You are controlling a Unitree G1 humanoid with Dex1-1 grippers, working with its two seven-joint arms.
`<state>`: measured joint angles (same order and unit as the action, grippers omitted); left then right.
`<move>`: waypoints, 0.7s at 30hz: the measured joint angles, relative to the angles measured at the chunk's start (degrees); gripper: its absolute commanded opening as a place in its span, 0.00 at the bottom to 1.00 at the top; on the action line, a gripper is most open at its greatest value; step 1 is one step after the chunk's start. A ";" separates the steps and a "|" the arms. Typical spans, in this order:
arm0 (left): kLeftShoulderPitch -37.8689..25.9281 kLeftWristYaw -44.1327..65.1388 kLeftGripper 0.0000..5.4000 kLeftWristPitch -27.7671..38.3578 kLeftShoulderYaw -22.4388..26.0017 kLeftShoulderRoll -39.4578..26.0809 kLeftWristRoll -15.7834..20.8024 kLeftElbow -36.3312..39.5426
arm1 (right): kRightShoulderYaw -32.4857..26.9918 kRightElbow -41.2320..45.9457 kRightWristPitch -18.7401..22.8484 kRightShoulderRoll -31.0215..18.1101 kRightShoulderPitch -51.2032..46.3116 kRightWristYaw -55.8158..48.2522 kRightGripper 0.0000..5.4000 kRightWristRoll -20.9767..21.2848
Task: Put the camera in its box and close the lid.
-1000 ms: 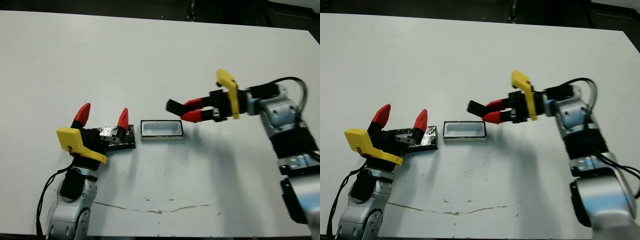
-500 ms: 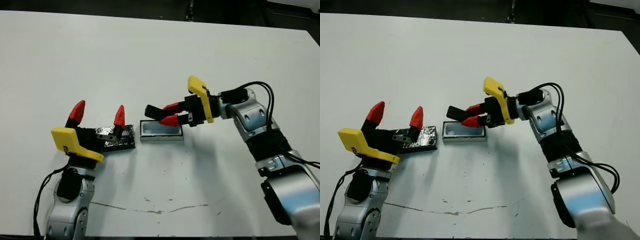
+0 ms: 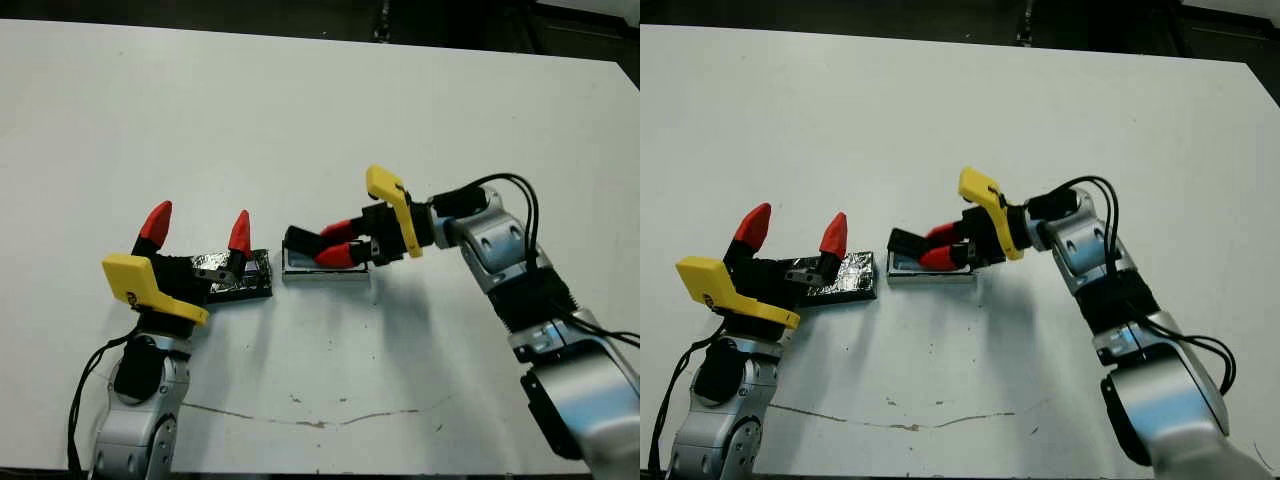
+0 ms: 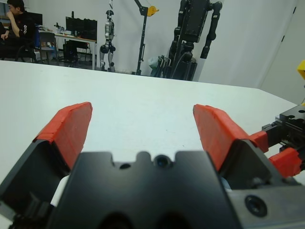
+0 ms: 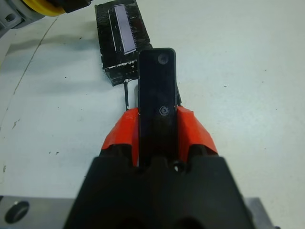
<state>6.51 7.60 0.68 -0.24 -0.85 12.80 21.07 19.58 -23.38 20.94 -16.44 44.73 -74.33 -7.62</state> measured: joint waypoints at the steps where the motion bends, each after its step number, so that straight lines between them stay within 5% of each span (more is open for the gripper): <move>1: 0.00 0.00 1.00 0.00 -0.04 0.00 -0.04 0.00 | 0.01 0.01 0.04 -0.02 0.00 -0.01 0.30 0.00; 21: 0.15 0.16 1.00 0.50 -0.11 -0.03 -0.85 -0.11 | 1.70 -3.36 -2.75 -0.91 1.68 0.20 0.30 0.71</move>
<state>6.67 7.76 1.19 -0.35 -0.88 11.95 20.96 21.28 -26.74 18.18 -17.36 46.42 -74.13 -6.91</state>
